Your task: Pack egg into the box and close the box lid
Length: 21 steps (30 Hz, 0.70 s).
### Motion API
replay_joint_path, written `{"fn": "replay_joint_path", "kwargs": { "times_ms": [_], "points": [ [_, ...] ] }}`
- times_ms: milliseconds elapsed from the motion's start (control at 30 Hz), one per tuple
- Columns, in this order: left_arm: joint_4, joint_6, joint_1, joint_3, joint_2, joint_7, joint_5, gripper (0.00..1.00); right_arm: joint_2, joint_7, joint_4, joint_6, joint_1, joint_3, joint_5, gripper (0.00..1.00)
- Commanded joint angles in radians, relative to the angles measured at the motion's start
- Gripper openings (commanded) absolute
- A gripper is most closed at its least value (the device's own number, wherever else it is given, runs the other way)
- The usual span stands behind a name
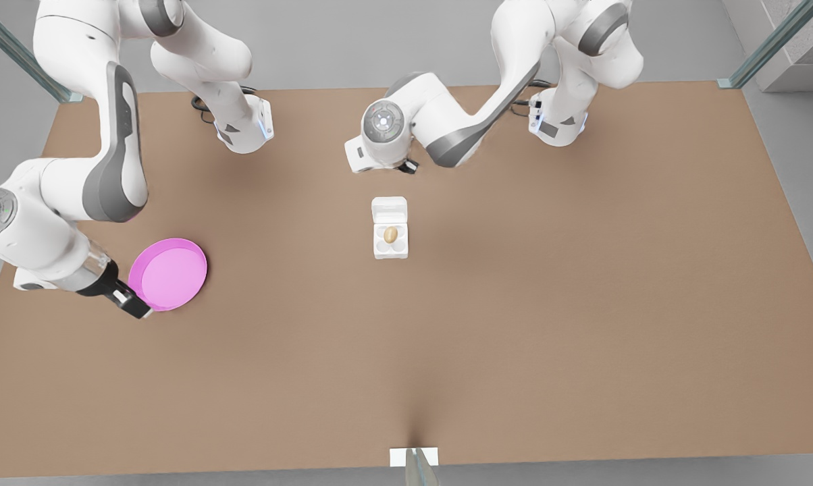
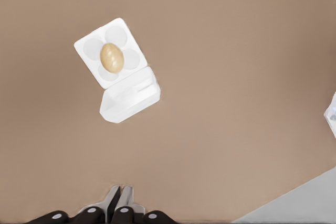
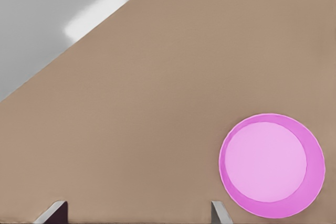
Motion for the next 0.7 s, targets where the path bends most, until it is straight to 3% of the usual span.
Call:
{"fn": "replay_joint_path", "kwargs": {
  "times_ms": [0, 67, 200, 300, 667],
  "points": [
    [-0.012, 0.030, -0.022, -0.008, 0.016, -0.880, -0.068, 0.21, 0.042, -0.712, 0.025, -0.223, 0.004, -0.001, -0.023, 1.00],
    [-0.018, -0.107, -0.021, -0.008, 0.021, -0.788, -0.066, 0.21, 0.051, -0.719, 0.027, -0.221, 0.018, 0.002, -0.075, 1.00],
    [-0.099, -0.118, -0.037, -0.008, 0.047, -0.757, -0.041, 0.21, 0.088, -0.678, 0.075, -0.207, 0.022, 0.002, -0.149, 1.00],
    [-0.188, 0.063, -0.087, -0.008, 0.073, -0.760, 0.000, 0.21, 0.102, -0.570, 0.098, -0.069, -0.016, -0.003, -0.148, 1.00],
    [-0.271, 0.316, -0.099, -0.006, 0.174, -0.760, 0.090, 0.21, 0.099, -0.581, 0.090, -0.108, -0.033, 0.000, -0.109, 1.00]
  ]
}}
